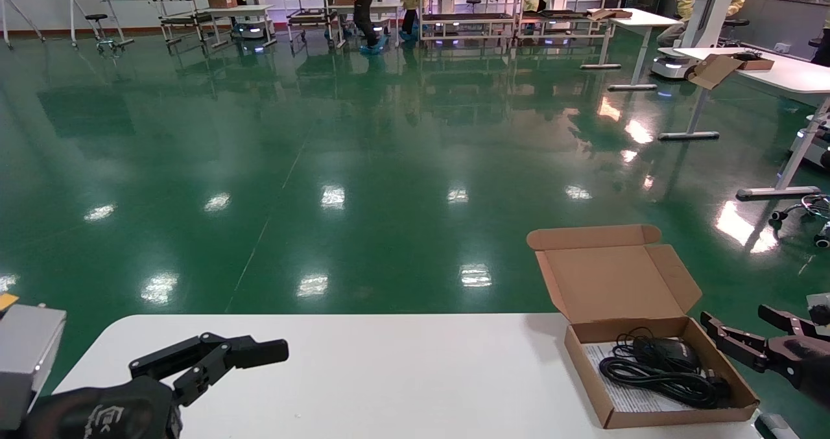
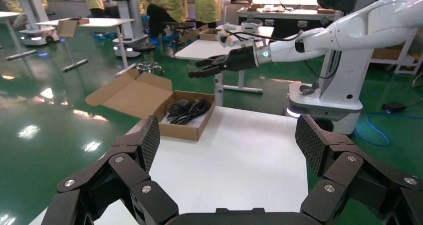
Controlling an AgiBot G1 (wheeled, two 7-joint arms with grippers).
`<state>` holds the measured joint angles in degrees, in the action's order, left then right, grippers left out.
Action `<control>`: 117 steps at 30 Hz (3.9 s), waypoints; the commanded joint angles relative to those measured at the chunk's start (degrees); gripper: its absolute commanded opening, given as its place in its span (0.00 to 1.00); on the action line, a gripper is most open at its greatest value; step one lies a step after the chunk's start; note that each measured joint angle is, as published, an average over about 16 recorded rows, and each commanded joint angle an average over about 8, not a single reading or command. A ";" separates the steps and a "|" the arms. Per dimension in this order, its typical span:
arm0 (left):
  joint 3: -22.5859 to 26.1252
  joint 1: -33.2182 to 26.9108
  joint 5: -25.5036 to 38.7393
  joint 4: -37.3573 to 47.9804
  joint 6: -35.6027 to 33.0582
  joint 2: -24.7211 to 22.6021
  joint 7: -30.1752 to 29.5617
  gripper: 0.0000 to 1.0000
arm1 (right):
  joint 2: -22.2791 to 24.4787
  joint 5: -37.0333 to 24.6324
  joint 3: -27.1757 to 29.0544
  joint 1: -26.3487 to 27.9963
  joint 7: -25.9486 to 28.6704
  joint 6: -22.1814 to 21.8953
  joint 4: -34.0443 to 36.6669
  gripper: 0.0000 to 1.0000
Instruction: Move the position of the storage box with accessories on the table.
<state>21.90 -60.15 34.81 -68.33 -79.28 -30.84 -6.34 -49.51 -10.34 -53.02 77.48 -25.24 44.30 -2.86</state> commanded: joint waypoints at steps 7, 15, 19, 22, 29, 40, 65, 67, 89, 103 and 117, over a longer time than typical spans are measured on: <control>0.00 0.00 0.00 0.00 0.01 0.00 0.00 1.00 | 0.26 0.14 0.23 0.14 0.06 0.83 -0.39 1.00; 0.00 0.01 -0.01 0.00 0.01 0.00 0.00 1.00 | 1.18 -2.13 2.72 -1.01 2.51 3.44 -5.21 1.00; 0.00 0.01 -0.01 0.00 0.01 0.00 0.00 1.00 | 2.13 -4.23 5.17 -2.07 4.90 6.15 -9.88 1.00; 0.00 0.01 -0.01 0.00 0.01 0.00 0.00 1.00 | 2.85 -5.81 7.01 -2.87 6.70 8.19 -13.41 1.00; 0.00 0.01 -0.01 0.00 0.01 0.00 0.00 1.00 | 4.52 -9.49 11.31 -4.74 10.89 12.95 -21.62 1.00; 0.00 0.01 -0.01 0.00 0.01 0.00 0.00 1.00 | 7.16 -15.33 18.11 -7.70 17.54 20.48 -34.62 1.00; 0.00 0.01 -0.01 0.00 0.01 0.00 0.00 1.00 | 13.12 -28.50 33.48 -14.38 32.55 37.50 -63.99 1.00; 0.00 0.01 -0.01 0.00 0.01 0.00 0.00 1.00 | 13.61 -29.57 34.73 -14.92 33.77 38.87 -66.36 1.00; -0.01 0.02 -0.02 0.02 0.03 0.01 0.00 1.00 | 14.66 -31.90 37.39 -16.14 36.17 41.85 -71.39 1.00; -0.01 0.02 -0.02 0.02 0.03 0.01 0.00 1.00 | 14.52 -31.53 37.03 -15.96 35.94 41.41 -70.73 1.00; -0.01 0.02 -0.02 0.02 0.03 0.01 0.00 1.00 | 14.47 -31.44 36.92 -15.91 35.88 41.28 -70.51 1.00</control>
<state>21.88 -60.13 34.80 -68.31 -79.25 -30.83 -6.34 -35.04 -41.78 -16.10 61.57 10.64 85.58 -73.38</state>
